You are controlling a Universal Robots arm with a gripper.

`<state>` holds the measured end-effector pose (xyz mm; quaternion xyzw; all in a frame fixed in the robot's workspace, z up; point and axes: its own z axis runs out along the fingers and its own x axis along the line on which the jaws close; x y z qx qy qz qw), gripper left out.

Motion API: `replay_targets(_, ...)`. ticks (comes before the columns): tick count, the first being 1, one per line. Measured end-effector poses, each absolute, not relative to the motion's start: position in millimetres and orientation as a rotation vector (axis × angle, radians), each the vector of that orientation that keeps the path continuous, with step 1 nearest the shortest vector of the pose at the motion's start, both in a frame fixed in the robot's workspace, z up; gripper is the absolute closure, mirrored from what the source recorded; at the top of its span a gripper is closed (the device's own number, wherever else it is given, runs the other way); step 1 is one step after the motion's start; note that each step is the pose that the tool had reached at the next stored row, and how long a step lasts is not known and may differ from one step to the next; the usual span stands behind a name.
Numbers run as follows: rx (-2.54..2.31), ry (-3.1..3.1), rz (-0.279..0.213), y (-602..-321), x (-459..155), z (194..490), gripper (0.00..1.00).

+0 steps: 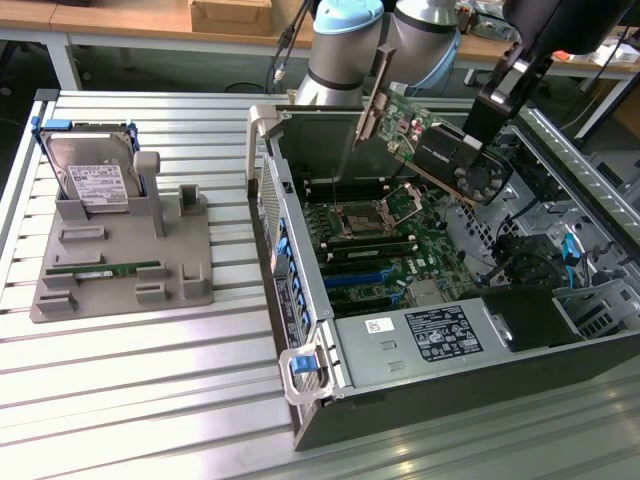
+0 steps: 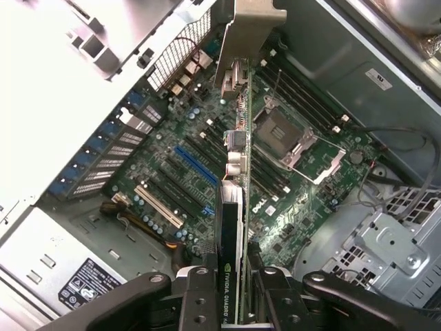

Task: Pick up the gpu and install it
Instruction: 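Insert the gpu into the slot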

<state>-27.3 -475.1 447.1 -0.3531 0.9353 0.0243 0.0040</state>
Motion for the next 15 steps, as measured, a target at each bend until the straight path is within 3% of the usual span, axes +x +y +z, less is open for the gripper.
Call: replay_targets(15, -1.255, 2.873, 0.077, -475.1, -27.3, 447.1, 0.73)
